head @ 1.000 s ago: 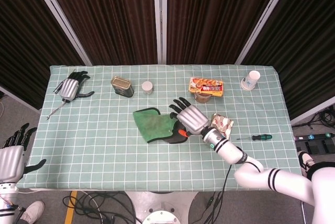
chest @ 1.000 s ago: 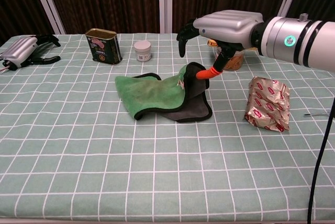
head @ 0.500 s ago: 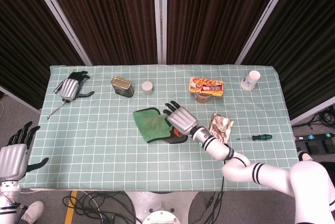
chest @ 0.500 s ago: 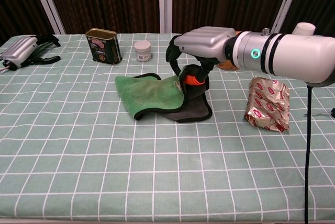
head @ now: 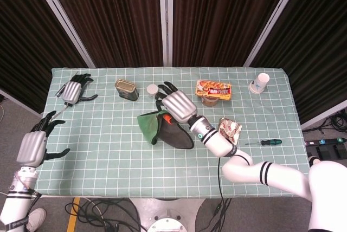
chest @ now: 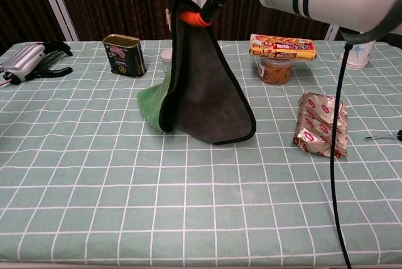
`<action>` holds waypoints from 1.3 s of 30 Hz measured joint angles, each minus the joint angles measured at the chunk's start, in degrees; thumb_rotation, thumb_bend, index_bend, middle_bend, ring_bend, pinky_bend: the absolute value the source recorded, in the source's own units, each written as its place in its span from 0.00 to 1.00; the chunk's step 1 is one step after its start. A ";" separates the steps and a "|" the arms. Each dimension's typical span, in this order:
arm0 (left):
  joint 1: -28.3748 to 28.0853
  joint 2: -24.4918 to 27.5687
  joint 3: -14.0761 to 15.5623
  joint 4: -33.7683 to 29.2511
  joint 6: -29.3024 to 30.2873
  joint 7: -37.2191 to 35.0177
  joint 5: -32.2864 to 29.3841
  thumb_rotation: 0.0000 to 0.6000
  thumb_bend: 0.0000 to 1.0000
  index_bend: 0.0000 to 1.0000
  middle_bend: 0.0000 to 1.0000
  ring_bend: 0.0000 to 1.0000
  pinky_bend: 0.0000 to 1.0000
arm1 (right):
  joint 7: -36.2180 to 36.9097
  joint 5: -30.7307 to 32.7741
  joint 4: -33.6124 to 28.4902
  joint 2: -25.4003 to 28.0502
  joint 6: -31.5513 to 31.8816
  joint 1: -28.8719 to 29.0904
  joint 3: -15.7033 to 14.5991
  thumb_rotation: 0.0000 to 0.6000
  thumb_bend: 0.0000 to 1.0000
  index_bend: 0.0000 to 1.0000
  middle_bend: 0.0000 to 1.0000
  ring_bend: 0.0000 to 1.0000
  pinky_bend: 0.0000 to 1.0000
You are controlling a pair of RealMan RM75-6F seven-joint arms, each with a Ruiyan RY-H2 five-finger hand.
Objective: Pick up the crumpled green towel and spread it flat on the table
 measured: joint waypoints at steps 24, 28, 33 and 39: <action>-22.37 -17.17 -9.29 10.73 -21.13 8.40 -24.87 0.57 0.00 0.38 0.17 0.15 0.24 | -13.27 21.50 4.98 -7.12 5.95 15.45 4.05 1.00 0.52 0.77 0.27 0.06 0.00; -23.86 -19.24 -9.49 12.33 -21.29 10.10 -27.50 0.56 0.00 0.38 0.17 0.15 0.25 | -13.30 22.74 7.27 -8.82 6.24 17.01 4.27 1.00 0.52 0.77 0.26 0.06 0.00; -25.91 -22.43 -9.50 15.49 -20.93 13.23 -31.01 0.56 0.00 0.38 0.17 0.15 0.25 | -12.63 23.77 9.33 -10.31 5.96 18.70 4.50 1.00 0.52 0.77 0.27 0.06 0.00; -27.55 -25.31 -9.72 18.61 -20.45 14.83 -33.48 0.59 0.01 0.39 0.18 0.15 0.25 | -11.10 23.50 9.42 -10.46 5.72 19.17 4.43 1.00 0.52 0.77 0.27 0.06 0.00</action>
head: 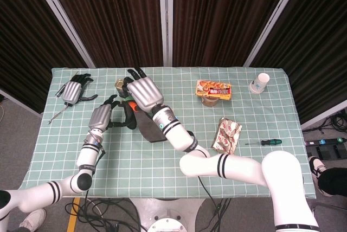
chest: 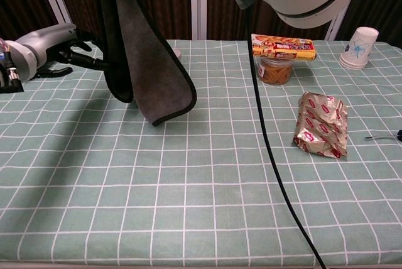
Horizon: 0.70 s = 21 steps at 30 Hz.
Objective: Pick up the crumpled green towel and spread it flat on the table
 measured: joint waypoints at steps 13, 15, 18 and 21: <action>0.95 -3.08 -0.53 2.56 1.36 -4.02 -0.76 0.75 0.19 0.61 0.28 0.18 0.26 | 2.82 -0.56 -3.85 3.56 -0.01 -1.39 -0.41 1.00 0.53 0.77 0.27 0.06 0.00; 1.36 -3.65 -0.88 2.91 1.85 -5.44 -0.25 0.75 0.21 0.63 0.30 0.19 0.26 | 3.06 -0.67 -4.43 4.01 0.10 -1.61 -0.67 1.00 0.53 0.77 0.26 0.06 0.00; 1.59 -4.16 -1.13 3.37 2.04 -6.35 0.48 0.75 0.25 0.66 0.31 0.19 0.26 | 3.29 -0.78 -5.11 4.38 0.37 -1.78 -0.99 1.00 0.53 0.77 0.27 0.06 0.00; 1.85 -4.20 -0.80 3.41 1.95 -6.44 1.09 0.76 0.30 0.66 0.31 0.19 0.26 | 3.56 -0.75 -5.56 4.87 0.66 -1.92 -1.17 1.00 0.53 0.77 0.27 0.06 0.00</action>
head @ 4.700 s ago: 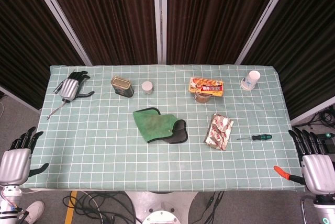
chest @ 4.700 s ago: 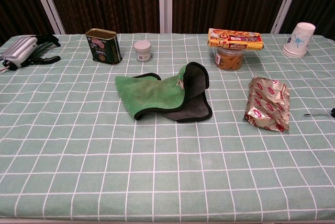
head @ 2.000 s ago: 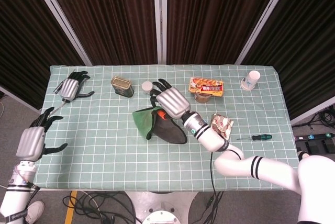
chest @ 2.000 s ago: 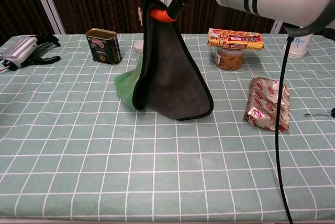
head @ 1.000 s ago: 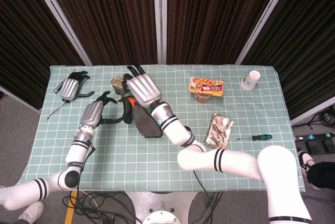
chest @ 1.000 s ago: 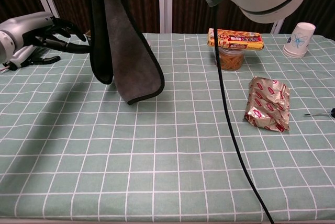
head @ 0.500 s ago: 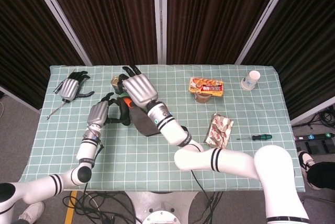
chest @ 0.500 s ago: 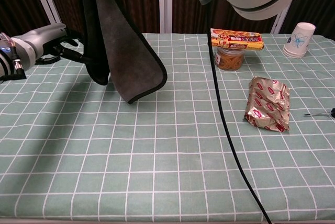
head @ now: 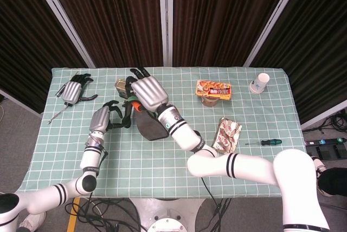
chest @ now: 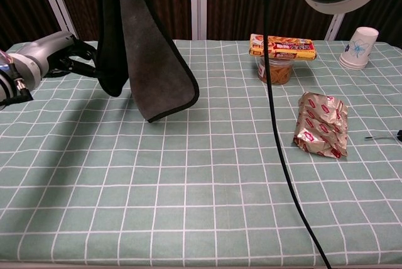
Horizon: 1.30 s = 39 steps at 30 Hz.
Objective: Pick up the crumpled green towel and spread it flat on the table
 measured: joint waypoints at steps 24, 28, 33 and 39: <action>3.12 4.02 1.90 -1.82 -0.49 -4.10 5.92 1.00 0.59 0.80 0.40 0.20 0.26 | 5.24 -1.47 -4.66 4.17 0.60 -3.42 -0.98 1.00 0.53 0.77 0.27 0.06 0.00; 4.14 6.83 1.69 -3.13 0.58 -5.73 8.22 1.00 0.59 0.80 0.40 0.20 0.26 | 8.65 -2.68 -7.37 6.83 0.42 -5.88 -1.02 1.00 0.53 0.77 0.27 0.06 0.00; 4.64 10.36 0.21 -4.91 2.33 -6.61 9.87 1.00 0.59 0.80 0.40 0.20 0.26 | 13.24 -5.47 -9.34 10.40 -0.04 -8.95 -1.03 1.00 0.53 0.77 0.27 0.06 0.00; 2.60 10.94 -2.18 -3.37 3.07 -4.99 9.77 1.00 0.59 0.80 0.40 0.20 0.26 | 17.84 -8.00 -7.33 11.32 -1.55 -10.39 -1.16 1.00 0.53 0.77 0.27 0.06 0.00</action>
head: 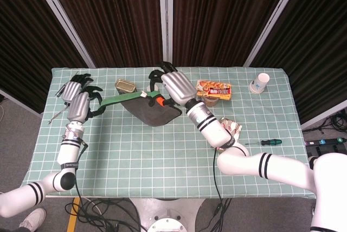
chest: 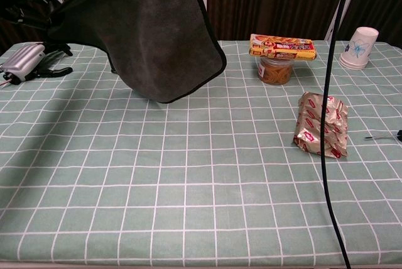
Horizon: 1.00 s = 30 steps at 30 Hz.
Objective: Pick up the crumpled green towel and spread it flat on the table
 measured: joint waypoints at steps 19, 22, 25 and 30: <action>-1.25 -3.14 5.90 7.65 4.52 3.27 8.33 1.00 0.57 0.80 0.40 0.20 0.26 | 24.02 -18.33 12.82 -4.82 -7.45 -1.98 -4.42 1.00 0.53 0.77 0.28 0.05 0.00; -0.15 -2.97 9.03 6.71 5.41 3.28 12.01 1.00 0.57 0.80 0.40 0.20 0.26 | 27.55 -22.04 12.70 -5.26 -8.45 -2.49 -6.60 1.00 0.53 0.77 0.28 0.05 0.00; 0.89 -2.67 11.96 5.48 6.38 3.54 15.46 1.00 0.57 0.80 0.40 0.20 0.26 | 29.63 -25.31 12.05 -5.52 -8.97 -3.04 -8.97 1.00 0.53 0.77 0.28 0.05 0.00; 2.11 -1.01 15.90 2.66 6.74 4.65 19.94 1.00 0.57 0.80 0.40 0.20 0.26 | 31.21 -29.81 9.87 -5.58 -8.73 -4.29 -13.07 1.00 0.53 0.77 0.28 0.04 0.00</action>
